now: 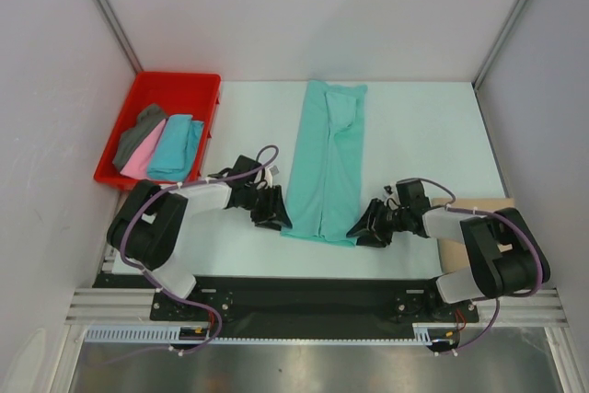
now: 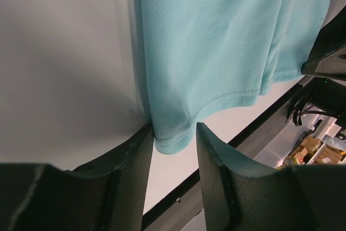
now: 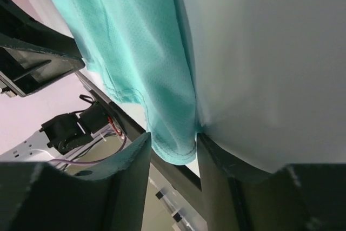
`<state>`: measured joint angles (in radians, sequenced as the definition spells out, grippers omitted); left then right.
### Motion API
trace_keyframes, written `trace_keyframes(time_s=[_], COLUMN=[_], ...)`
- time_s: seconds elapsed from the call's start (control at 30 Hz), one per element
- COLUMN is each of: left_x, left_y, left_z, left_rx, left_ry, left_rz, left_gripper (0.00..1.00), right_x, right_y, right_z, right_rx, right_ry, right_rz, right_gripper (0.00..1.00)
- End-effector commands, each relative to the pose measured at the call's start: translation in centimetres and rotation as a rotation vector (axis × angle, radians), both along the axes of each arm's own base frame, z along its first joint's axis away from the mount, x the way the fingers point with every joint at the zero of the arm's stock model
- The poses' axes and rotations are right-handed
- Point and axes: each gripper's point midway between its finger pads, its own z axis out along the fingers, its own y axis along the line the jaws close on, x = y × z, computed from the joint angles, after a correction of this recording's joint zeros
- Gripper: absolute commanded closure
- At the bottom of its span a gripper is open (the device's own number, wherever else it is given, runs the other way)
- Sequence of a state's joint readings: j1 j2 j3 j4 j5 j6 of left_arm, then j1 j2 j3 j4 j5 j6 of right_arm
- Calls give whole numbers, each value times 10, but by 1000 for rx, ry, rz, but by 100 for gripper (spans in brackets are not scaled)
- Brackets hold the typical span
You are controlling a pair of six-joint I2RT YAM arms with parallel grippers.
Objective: Fold and stack the t-shirts
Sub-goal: Fold the tshirt
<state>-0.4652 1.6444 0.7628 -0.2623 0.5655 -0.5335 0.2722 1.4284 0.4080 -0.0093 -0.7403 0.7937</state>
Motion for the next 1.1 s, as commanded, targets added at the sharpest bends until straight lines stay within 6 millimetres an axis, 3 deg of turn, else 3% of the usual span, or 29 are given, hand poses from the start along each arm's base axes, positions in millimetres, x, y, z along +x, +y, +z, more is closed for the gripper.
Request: trace_keyframes(time_s=[0.0, 0.07, 0.1, 0.13, 0.2, 0.43, 0.57, 0.77, 0.87, 0.97, 1.0, 1.07], left_x=[-32, -36, -38, -40, -50, -77, -93, -101, -97, -82, -77, -62], left_y=[28, 28, 27, 26, 23, 7, 13, 11, -1, -15, -19, -27], left_z=[-40, -41, -42, -42, -44, -40, -44, -38, -23, -2, 5, 21], left_rx=[161, 162, 160, 155, 154, 148, 189, 172, 108, 63, 57, 44], left_ry=[100, 110, 115, 121, 136, 121, 121, 118, 103, 73, 61, 28], left_rz=[-1, 0, -2, -2, -12, -21, -19, -46, -42, -24, -22, -16], left_gripper=[56, 62, 76, 85, 100, 100, 100, 100, 100, 100, 100, 99], right_x=[-7, -9, -11, -12, -16, -34, -44, -59, -54, -32, -16, -4], right_y=[-6, -7, -7, -7, -10, -23, -36, -39, -36, -32, -29, -27], right_z=[-19, -22, -23, -24, -26, -25, -25, -24, -15, 5, 21, 30], right_rx=[-63, -69, -73, -74, -86, -152, -222, -222, -207, -199, -196, -193], right_ry=[34, 43, 49, 50, 54, 53, 46, 57, 29, -47, -86, -92], right_rz=[-12, -12, -11, -11, -10, -17, -22, -8, 2, 9, 4, 14], right_gripper=[55, 69, 73, 85, 98, 100, 100, 100, 100, 100, 100, 100])
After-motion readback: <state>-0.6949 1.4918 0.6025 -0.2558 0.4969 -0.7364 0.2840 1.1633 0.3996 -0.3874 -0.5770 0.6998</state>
